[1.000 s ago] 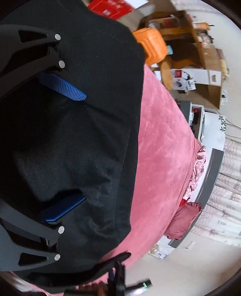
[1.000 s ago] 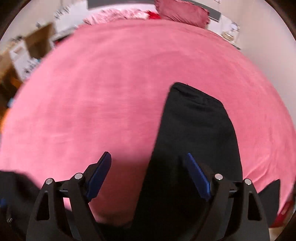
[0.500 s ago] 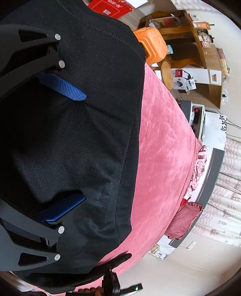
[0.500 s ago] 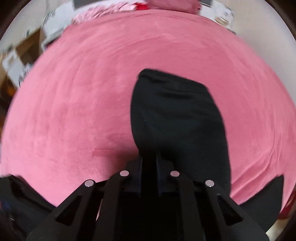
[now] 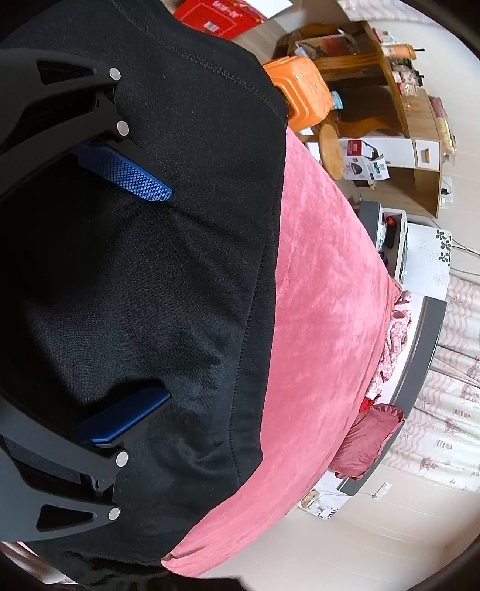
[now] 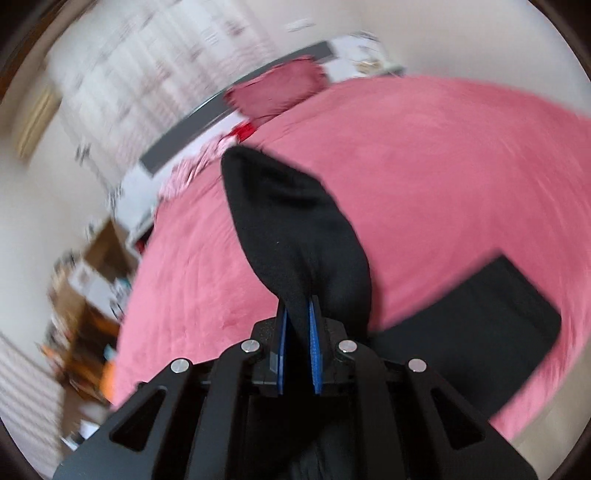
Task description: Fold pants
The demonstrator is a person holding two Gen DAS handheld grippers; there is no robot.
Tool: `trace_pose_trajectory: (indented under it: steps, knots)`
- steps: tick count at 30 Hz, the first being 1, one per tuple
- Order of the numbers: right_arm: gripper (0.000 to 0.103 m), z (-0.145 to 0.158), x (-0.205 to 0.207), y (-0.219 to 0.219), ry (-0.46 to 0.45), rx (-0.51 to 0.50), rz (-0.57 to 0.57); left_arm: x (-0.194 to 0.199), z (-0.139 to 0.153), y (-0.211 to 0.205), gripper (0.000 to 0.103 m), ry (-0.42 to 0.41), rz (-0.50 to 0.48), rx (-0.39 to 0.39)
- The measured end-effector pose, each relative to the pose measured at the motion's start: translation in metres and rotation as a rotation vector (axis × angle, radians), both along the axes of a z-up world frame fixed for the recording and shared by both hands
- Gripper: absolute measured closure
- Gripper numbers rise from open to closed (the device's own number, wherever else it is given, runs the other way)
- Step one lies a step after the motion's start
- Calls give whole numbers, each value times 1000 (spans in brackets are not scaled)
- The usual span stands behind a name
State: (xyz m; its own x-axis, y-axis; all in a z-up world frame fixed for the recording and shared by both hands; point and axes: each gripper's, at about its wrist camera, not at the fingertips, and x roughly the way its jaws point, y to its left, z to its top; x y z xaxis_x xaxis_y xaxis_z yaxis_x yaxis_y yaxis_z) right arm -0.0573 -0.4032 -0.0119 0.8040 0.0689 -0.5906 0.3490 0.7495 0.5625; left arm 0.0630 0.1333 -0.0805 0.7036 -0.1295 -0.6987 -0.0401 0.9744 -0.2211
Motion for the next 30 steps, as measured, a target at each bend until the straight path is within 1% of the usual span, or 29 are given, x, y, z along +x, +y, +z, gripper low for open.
trace_pose_trajectory:
  steps: [3, 5, 6, 8, 9, 10, 11, 12, 13, 14, 15, 17, 18, 19, 20, 21, 22, 24, 26, 27, 28, 30]
  knots:
    - [93, -24, -37, -24, 4, 95, -88, 0, 0, 0, 4, 1, 1, 5]
    - [93, -47, -63, -42, 38, 137, -155, 0, 1, -1, 4, 2, 1, 7]
    - [93, -65, -70, -55, 65, 180, -190, 0, 1, -2, 4, 2, 2, 9]
    - [92, -93, -75, -76, 105, 260, -213, 0, 2, -3, 4, 3, 3, 14]
    - [88, -108, -79, -85, 115, 315, -212, 0, 2, -4, 4, 3, 4, 17]
    - [84, -114, -81, -89, 104, 339, -207, 0, 2, -4, 4, 3, 4, 20]
    - [65, -117, -84, -94, 72, 354, -201, 0, 3, -4, 4, 3, 5, 21]
    - [43, -116, -87, -98, 28, 361, -202, -1, 3, -4, 4, 3, 6, 22]
    - [39, -115, -90, -102, -1, 364, -208, -1, 3, -4, 4, 3, 6, 22]
    - [39, -116, -93, -109, -23, 373, -215, 0, 2, -4, 3, 3, 5, 22]
    - [39, -118, -91, -115, -23, 384, -223, 0, 2, -4, 3, 4, 5, 23]
    - [44, -123, -89, -129, 9, 412, -273, -1, 3, -5, 4, 6, 7, 29]
    - [54, -128, -87, -139, 22, 434, -290, -1, 3, -6, 4, 7, 8, 32]
    - [77, -129, -85, -146, 42, 440, -297, -1, 3, -6, 4, 7, 8, 34]
    - [90, -131, -81, -151, 70, 438, -299, -1, 3, -7, 4, 7, 10, 35]
    - [96, -129, -78, -155, 84, 435, -290, -1, 3, -7, 4, 7, 9, 35]
    - [96, -122, -76, -157, 81, 413, -287, -1, 4, -7, 4, 7, 10, 36]
    - [97, -100, -74, -155, 57, 314, -279, -1, 4, -7, 4, 8, 11, 41]
    - [97, -85, -73, -158, 50, 209, -287, -1, 4, -9, 3, 11, 12, 52]
    - [97, -86, -71, -154, 65, 183, -293, -1, 4, -11, 3, 13, 12, 58]
    - [97, -92, -70, -157, 98, 165, -302, -1, 4, -12, 4, 16, 13, 66]
    - [97, -111, -68, -160, 167, 166, -303, -1, 3, -12, 3, 18, 13, 75]
